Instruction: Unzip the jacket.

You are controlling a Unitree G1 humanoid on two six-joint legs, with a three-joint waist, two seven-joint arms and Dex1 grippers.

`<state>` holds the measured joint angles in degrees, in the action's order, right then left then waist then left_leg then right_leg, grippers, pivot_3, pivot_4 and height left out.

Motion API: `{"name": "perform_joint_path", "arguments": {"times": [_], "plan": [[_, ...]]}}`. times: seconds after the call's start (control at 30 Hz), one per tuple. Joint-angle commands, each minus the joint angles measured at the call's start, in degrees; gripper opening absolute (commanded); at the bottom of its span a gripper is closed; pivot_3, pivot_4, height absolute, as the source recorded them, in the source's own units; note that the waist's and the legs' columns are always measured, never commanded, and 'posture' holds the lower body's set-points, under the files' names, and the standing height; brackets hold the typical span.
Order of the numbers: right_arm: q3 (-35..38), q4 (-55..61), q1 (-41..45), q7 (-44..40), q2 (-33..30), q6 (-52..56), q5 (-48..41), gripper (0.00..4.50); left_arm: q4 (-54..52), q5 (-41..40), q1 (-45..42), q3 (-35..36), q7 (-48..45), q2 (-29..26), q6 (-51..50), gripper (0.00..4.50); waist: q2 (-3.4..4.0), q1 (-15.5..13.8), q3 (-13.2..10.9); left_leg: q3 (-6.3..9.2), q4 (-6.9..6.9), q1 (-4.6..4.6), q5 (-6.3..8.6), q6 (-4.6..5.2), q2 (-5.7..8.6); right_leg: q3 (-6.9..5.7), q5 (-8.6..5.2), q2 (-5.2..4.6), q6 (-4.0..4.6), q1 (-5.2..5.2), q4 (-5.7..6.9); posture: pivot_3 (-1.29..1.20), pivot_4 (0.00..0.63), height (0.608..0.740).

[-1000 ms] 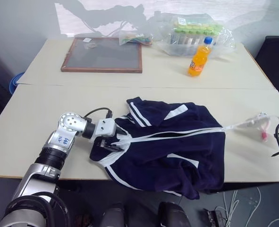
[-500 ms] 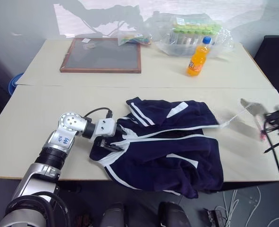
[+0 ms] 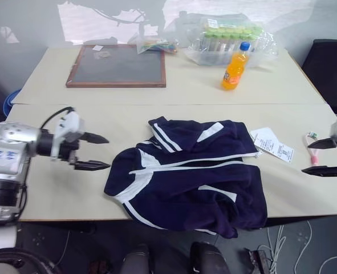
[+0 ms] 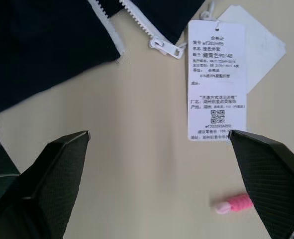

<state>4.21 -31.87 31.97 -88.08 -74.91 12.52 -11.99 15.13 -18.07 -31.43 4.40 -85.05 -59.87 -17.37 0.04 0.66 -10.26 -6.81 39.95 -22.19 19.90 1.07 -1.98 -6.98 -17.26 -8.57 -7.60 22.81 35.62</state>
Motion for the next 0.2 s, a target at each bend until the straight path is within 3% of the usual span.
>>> {"name": "perform_joint_path", "arguments": {"times": [0.03,0.2], "plan": [[2.2,-3.09,2.01,-4.42,-5.02,2.51,-7.68,4.49,-2.46,-3.78,3.05,8.01,-3.74,-7.13,-1.15,4.5,0.04,0.66,-0.16,-0.01,-0.01,-0.01,0.01,-0.02,-0.04,0.0,-0.01,0.01,0.02,0.03,0.01,0.0,0.15,0.74],[4.6,-4.17,1.83,-4.42,-4.78,7.83,-15.02,4.49,-5.4,-7.61,5.56,12.98,-1.13,-9.4,-4.67,4.5,0.05,0.79,-0.16,-0.02,0.01,0.01,0.01,-0.03,-0.04,0.02,-0.02,0.0,0.03,-0.01,0.01,0.0,0.15,0.74]]}}
